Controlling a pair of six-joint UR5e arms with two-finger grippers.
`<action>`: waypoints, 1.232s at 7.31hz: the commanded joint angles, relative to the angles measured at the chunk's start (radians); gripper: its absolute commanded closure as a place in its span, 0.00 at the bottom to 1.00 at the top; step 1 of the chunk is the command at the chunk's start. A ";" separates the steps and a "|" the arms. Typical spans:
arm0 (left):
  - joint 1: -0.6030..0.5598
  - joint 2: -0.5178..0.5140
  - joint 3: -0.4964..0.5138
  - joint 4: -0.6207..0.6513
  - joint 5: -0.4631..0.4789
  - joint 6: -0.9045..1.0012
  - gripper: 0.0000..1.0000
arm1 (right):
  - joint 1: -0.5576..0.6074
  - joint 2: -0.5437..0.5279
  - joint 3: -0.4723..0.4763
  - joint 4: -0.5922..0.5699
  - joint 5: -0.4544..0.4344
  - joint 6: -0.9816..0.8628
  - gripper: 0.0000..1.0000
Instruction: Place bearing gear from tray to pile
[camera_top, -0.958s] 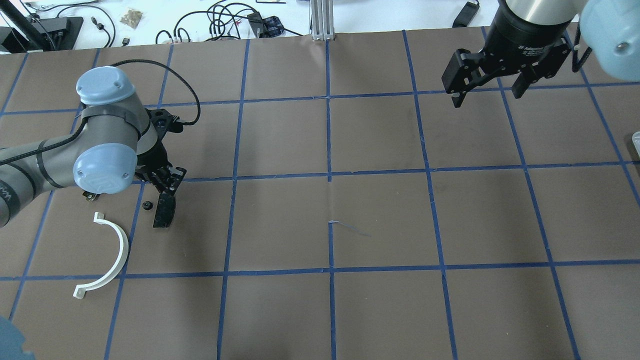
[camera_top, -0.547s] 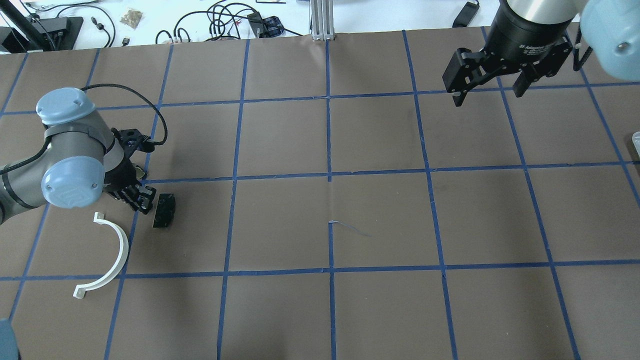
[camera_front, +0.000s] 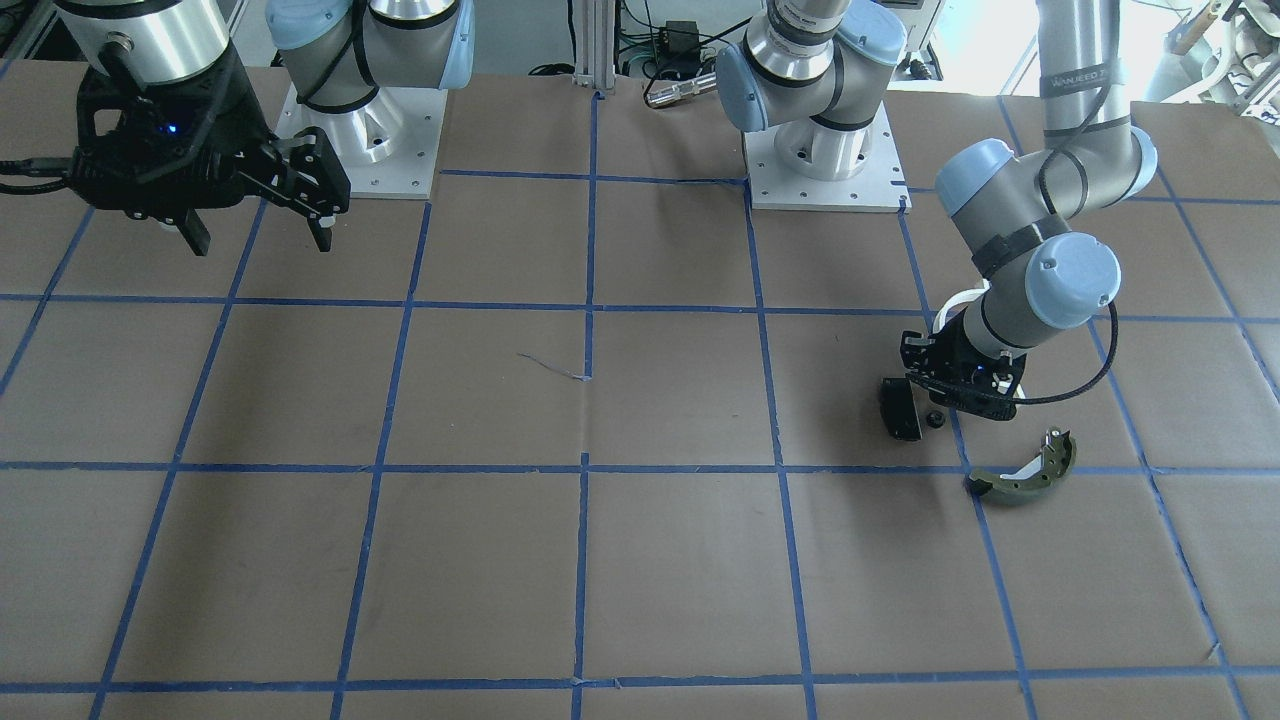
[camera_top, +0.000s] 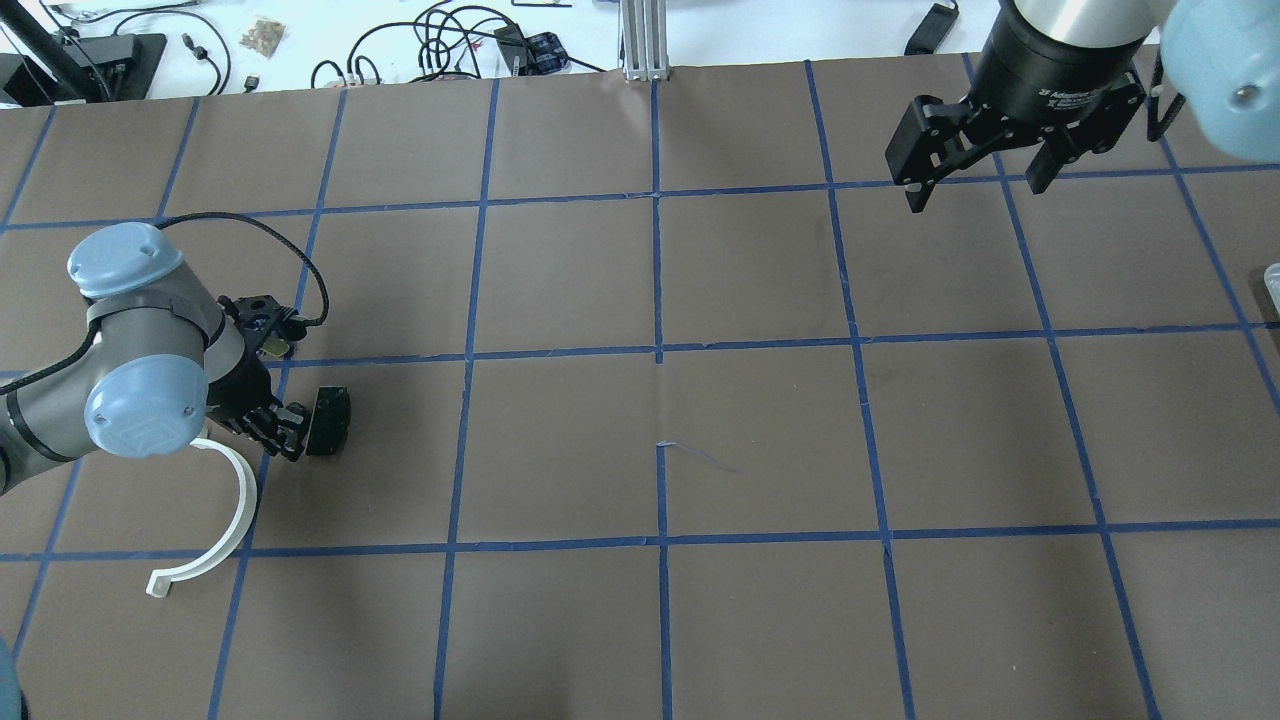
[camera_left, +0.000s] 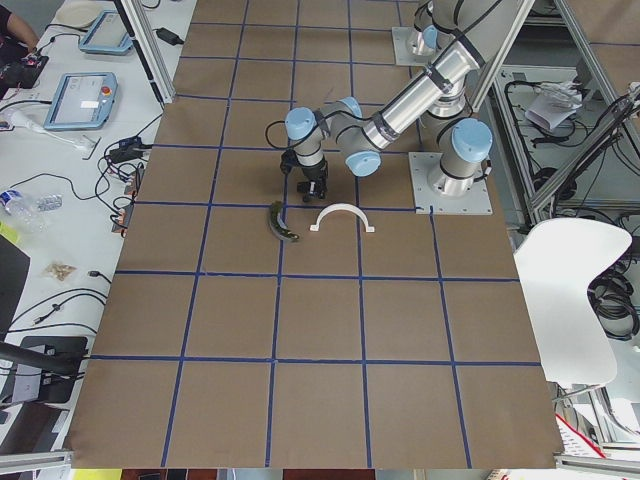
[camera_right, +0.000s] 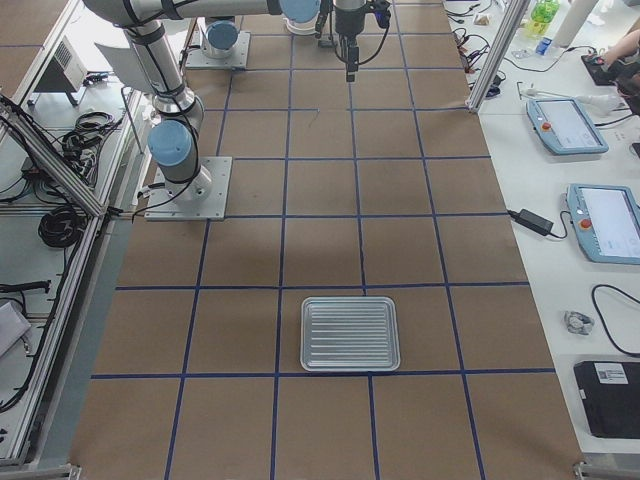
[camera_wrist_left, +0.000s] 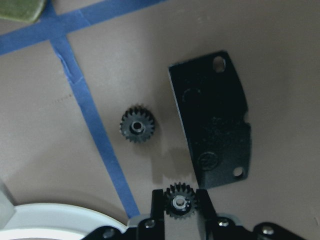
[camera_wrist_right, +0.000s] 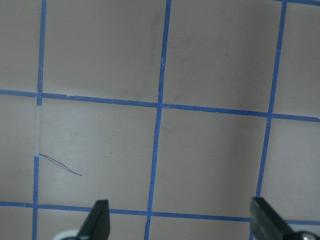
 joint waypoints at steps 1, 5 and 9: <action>0.001 -0.001 0.002 0.009 0.002 0.006 0.40 | 0.000 0.001 0.000 -0.007 0.003 0.000 0.00; -0.068 0.052 0.159 -0.196 -0.008 -0.048 0.00 | 0.000 0.001 0.000 -0.009 0.004 0.003 0.00; -0.367 0.075 0.455 -0.504 -0.088 -0.542 0.00 | 0.002 -0.003 0.002 -0.003 0.003 0.002 0.00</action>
